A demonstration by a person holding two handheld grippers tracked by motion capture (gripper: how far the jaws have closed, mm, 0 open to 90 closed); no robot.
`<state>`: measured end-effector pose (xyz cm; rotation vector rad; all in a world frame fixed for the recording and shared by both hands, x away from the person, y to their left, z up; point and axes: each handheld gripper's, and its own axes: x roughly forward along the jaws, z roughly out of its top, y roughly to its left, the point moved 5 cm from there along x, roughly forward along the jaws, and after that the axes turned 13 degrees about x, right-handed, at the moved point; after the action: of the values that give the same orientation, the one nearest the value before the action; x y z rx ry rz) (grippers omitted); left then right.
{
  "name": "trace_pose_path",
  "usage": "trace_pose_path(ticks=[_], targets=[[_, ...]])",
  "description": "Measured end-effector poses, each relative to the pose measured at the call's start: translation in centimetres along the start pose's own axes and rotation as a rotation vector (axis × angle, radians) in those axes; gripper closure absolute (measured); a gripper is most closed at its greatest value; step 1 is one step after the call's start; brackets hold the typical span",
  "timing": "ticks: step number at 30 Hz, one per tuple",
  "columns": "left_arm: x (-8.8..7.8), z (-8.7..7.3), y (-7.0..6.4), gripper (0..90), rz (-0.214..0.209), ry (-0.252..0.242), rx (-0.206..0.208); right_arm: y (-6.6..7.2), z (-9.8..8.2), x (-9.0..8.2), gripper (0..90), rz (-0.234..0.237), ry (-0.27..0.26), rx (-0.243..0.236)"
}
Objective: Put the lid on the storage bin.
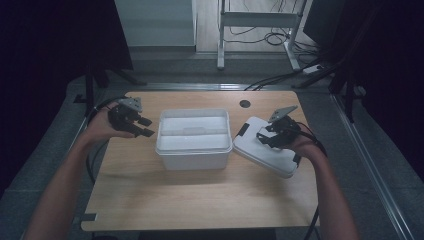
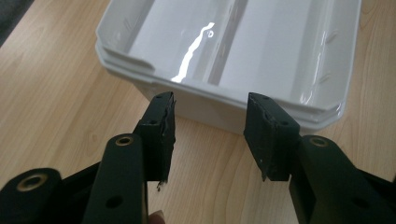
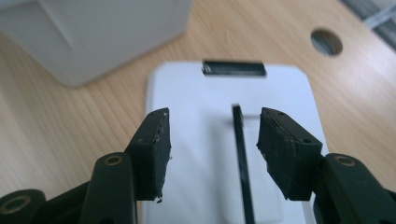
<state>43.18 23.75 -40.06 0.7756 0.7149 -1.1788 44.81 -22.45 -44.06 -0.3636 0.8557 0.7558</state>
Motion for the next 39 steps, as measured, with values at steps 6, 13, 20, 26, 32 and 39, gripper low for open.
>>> trace_pose_path(ticks=[6,13,20,26,32,39], targets=[[0.3,-1.5,-0.1,53.4,-0.005,0.009,-0.019,-1.6,-0.7,1.4,46.1,-0.033,0.079,0.021],[0.7,-3.0,-0.2,53.4,-0.007,0.010,-0.063,-2.7,-1.6,2.7,50.5,-0.053,0.149,0.032],[1.2,-4.2,-0.2,53.4,-0.015,0.013,-0.088,-3.2,-2.6,3.4,60.1,-0.081,0.233,0.016],[1.5,-4.6,-0.3,53.3,-0.018,0.012,-0.094,-3.4,-3.2,4.0,71.2,-0.101,0.281,-0.008],[1.7,-5.0,-0.3,53.2,-0.021,0.018,-0.097,-3.3,-3.3,3.8,82.8,-0.109,0.270,-0.042],[1.6,-5.4,-0.3,53.3,-0.020,0.021,-0.106,-3.5,-3.4,2.1,83.7,-0.105,0.234,-0.061]])
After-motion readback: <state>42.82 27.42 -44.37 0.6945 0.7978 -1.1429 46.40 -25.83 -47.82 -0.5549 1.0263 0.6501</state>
